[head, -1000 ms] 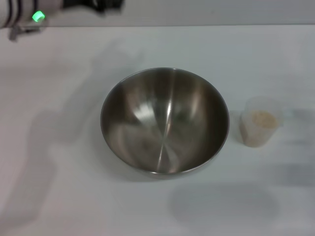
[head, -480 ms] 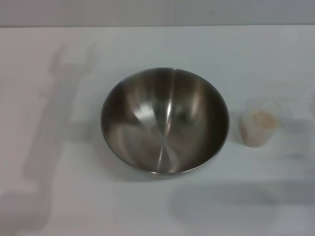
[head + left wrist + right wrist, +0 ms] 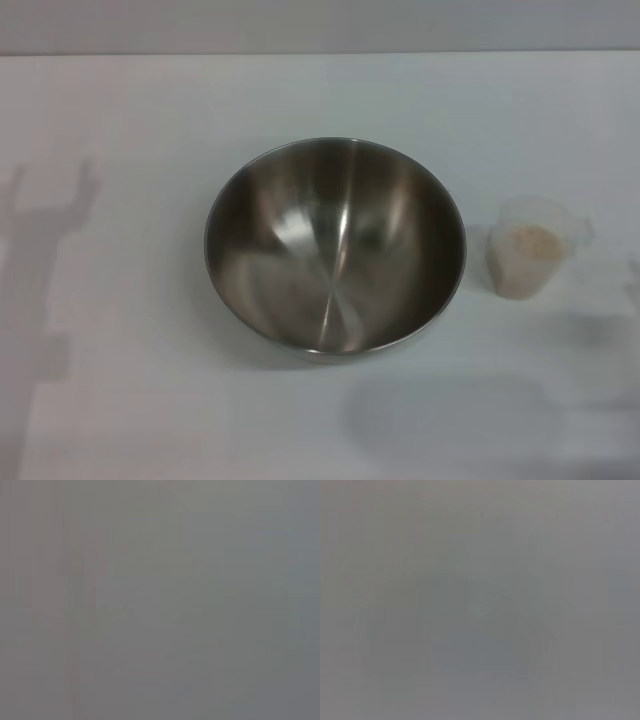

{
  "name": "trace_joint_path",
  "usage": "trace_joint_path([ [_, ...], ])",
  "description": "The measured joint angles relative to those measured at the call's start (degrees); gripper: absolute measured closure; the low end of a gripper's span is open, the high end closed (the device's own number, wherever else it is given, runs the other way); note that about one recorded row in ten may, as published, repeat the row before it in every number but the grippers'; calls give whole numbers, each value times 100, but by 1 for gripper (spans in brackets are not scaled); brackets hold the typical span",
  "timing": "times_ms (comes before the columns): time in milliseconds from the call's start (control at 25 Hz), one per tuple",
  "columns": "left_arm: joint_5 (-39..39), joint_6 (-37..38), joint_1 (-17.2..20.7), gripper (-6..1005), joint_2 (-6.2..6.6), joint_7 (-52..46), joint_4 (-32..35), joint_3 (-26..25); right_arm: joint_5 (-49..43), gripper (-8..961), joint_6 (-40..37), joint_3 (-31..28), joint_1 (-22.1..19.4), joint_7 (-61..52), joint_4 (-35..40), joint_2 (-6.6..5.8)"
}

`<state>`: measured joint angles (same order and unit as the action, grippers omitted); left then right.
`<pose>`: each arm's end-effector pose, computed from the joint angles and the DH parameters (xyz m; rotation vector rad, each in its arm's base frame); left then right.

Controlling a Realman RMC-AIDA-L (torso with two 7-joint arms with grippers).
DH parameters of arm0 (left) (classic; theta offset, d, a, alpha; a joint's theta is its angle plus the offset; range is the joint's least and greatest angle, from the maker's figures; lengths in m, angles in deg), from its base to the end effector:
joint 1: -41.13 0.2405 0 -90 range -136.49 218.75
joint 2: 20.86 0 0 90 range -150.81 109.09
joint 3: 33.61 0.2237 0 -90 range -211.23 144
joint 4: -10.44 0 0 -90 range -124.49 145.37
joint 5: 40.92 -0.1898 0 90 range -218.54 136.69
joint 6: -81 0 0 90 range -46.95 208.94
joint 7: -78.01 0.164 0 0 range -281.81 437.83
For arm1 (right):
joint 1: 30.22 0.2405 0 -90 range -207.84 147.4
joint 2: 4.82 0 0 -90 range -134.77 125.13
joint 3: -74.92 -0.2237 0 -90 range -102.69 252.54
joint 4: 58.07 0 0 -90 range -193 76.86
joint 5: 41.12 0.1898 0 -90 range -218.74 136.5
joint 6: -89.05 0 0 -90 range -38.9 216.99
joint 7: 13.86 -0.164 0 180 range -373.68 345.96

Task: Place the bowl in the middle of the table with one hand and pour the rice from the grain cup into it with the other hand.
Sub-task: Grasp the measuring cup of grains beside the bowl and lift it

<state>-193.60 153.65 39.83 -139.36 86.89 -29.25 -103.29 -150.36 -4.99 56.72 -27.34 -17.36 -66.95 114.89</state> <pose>-0.2630 0.2743 0.0685 -1.3298 -0.2398 -0.7267 0.3169 0.1881 0.0217 -1.4940 0.4353 0.7022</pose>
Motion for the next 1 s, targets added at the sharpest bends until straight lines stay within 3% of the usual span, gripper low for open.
trace_joint_path([
  [280, 6, 491, -349, 165, -36, -539, 1254, 4, -1, 114, 346, 307, -36, 23, 4, -3],
  [1000, 20, 529, -343, 165, -42, -574, 1368, 42, -3, 114, 1563, 436, 476, 60, 0, -14],
])
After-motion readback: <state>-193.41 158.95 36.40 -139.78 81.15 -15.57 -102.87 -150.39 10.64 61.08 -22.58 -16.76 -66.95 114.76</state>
